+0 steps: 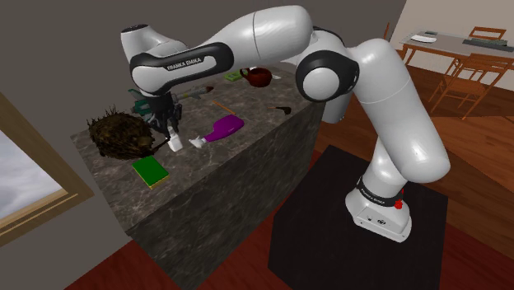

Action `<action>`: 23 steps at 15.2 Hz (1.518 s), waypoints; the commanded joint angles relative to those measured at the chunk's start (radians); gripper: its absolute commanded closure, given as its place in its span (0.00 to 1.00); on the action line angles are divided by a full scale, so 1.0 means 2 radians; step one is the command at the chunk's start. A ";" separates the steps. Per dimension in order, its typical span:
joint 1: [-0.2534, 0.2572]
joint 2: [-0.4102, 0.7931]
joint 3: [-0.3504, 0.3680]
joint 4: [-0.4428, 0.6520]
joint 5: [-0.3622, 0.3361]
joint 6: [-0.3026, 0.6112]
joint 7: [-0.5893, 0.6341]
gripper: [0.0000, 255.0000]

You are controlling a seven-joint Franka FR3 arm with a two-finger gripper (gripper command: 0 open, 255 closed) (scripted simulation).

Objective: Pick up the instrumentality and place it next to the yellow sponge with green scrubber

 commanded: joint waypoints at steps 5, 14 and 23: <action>0.000 0.001 0.000 0.001 0.000 0.001 0.000 1.00; 0.000 -0.002 0.000 0.029 0.000 -0.031 0.001 0.00; -0.001 0.000 0.000 0.062 0.000 -0.062 0.001 0.00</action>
